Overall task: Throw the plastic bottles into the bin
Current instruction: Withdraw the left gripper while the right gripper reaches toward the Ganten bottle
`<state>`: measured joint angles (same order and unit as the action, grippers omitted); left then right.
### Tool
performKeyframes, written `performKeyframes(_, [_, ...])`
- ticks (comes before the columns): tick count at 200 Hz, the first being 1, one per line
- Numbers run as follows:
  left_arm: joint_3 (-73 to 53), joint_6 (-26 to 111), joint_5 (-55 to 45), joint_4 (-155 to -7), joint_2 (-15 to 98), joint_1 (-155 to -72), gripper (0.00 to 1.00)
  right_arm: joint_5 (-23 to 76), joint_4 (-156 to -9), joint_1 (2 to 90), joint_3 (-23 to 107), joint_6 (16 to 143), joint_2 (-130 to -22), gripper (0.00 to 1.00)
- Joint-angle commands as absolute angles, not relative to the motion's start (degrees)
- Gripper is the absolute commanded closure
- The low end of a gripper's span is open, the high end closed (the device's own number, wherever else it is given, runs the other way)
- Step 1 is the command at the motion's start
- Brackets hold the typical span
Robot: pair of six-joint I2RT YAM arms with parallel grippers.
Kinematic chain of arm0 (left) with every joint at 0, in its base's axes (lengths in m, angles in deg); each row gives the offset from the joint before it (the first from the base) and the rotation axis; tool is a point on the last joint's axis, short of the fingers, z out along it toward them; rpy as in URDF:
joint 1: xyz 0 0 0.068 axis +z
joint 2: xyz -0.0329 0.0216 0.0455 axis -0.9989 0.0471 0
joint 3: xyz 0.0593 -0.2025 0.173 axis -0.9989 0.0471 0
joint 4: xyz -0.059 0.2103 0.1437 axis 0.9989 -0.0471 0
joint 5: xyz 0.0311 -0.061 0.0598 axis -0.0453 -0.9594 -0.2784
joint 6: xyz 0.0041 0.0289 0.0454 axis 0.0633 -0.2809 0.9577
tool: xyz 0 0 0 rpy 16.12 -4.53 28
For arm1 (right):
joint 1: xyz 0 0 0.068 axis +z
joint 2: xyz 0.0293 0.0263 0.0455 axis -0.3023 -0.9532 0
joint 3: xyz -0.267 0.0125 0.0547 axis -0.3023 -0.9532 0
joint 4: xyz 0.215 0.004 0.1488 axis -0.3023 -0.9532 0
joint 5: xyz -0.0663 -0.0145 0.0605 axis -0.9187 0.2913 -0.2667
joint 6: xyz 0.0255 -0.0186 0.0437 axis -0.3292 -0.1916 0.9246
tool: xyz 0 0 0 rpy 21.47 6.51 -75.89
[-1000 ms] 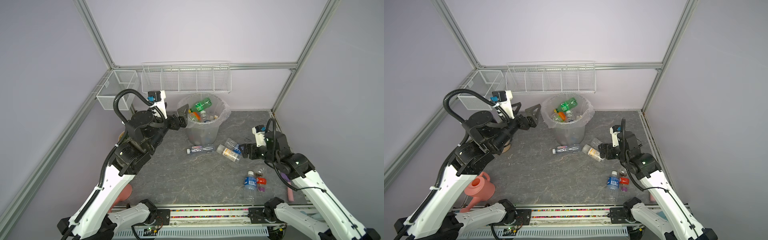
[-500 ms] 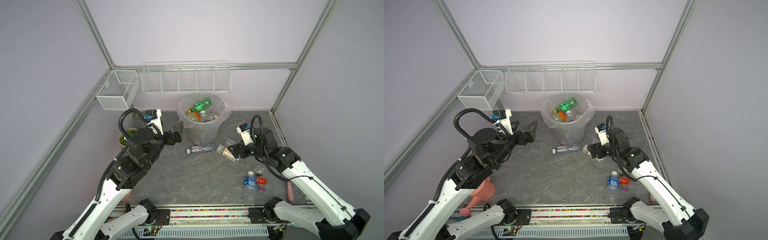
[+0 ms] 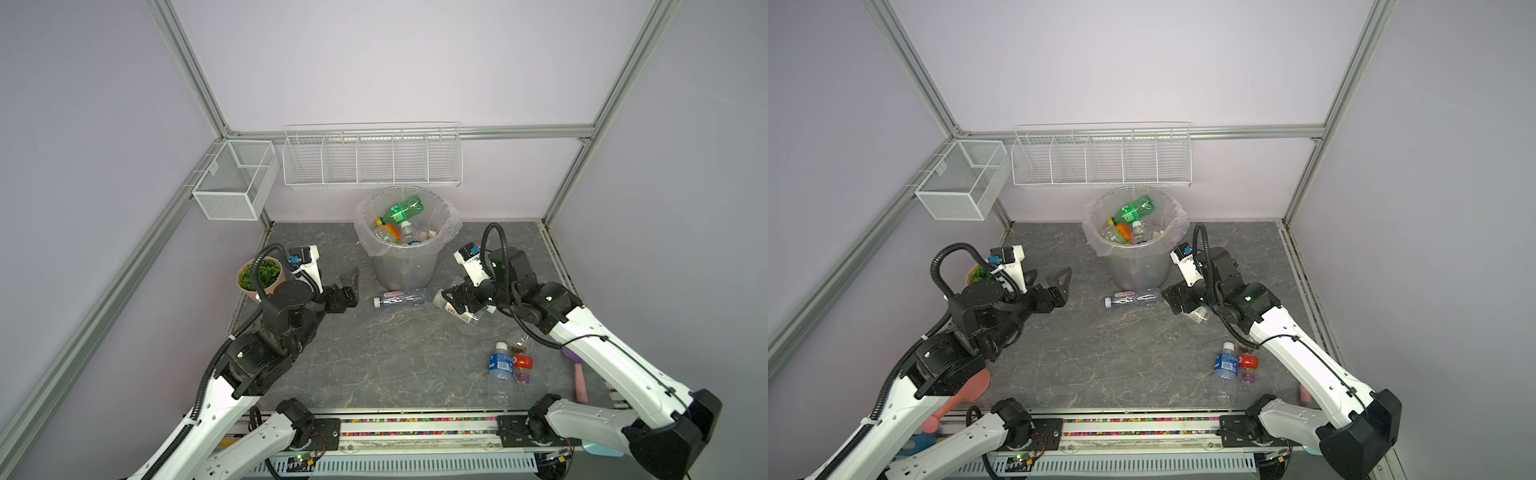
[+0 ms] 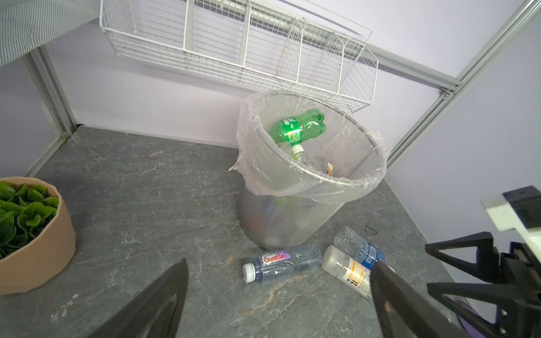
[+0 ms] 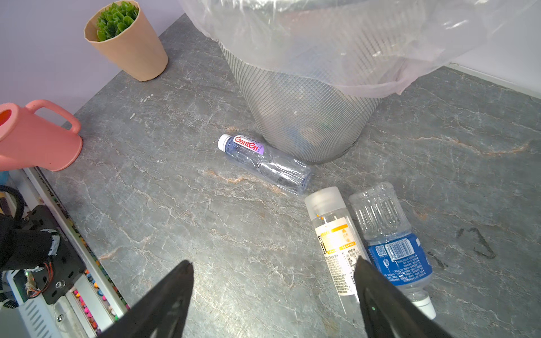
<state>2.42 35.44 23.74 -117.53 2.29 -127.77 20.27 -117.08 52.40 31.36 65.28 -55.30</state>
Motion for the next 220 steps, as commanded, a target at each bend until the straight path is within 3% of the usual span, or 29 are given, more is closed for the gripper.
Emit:
performKeyframes(1, [3.94,32.90,24.17,-119.50,0.33,-127.82,0.04,19.08,-117.37,53.07,32.48,63.48,-56.02,0.12])
performKeyframes(125, [8.82,29.48,23.53,-121.99,-4.11,-127.82,0.06,19.66,-113.84,53.71,34.37,51.51,-65.16,0.12])
performKeyframes(220, [9.52,29.26,24.16,-124.03,-6.43,-127.82,0.06,18.06,-109.13,53.98,35.11,39.19,-78.45,0.12])
